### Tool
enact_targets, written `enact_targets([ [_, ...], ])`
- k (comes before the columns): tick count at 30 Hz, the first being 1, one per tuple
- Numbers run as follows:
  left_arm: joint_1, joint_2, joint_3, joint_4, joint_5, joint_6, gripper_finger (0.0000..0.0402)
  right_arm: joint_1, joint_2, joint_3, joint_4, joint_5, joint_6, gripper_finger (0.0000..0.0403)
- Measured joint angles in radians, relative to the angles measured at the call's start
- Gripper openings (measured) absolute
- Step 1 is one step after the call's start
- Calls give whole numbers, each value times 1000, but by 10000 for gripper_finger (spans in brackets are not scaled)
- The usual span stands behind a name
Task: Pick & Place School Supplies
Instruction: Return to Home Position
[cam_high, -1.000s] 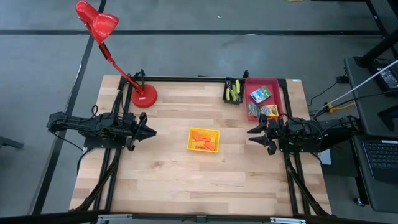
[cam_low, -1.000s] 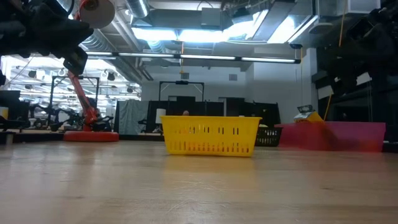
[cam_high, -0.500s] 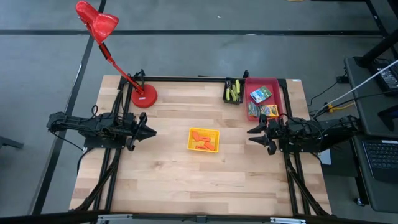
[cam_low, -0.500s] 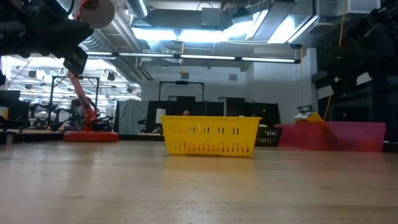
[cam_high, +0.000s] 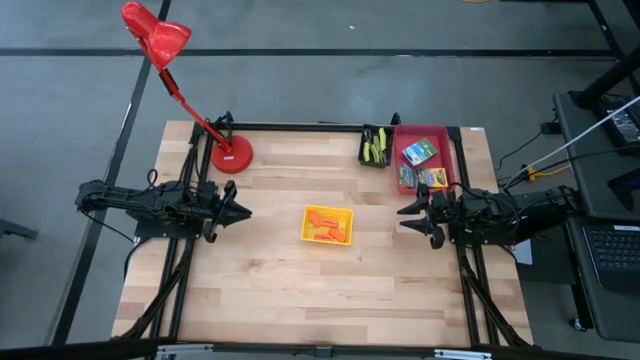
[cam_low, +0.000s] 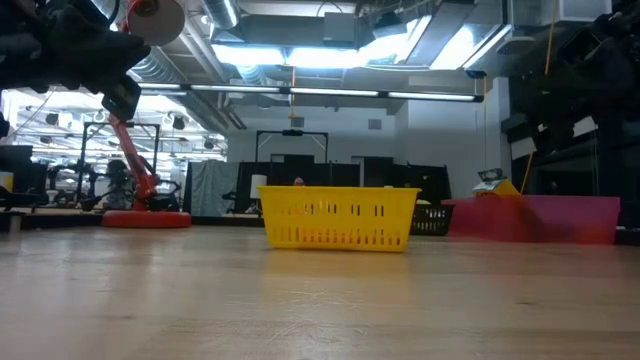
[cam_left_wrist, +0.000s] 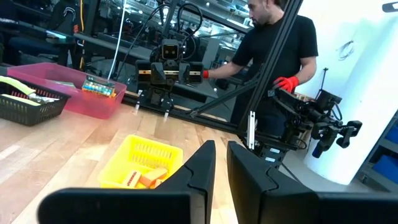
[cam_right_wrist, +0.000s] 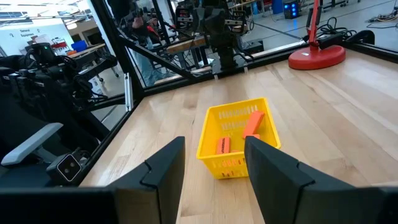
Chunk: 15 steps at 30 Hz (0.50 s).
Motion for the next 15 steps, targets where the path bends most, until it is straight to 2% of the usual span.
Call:
enact_targets([
  [15, 0, 0, 0, 0, 0, 0, 36, 0, 0, 0, 0, 0, 0, 172],
])
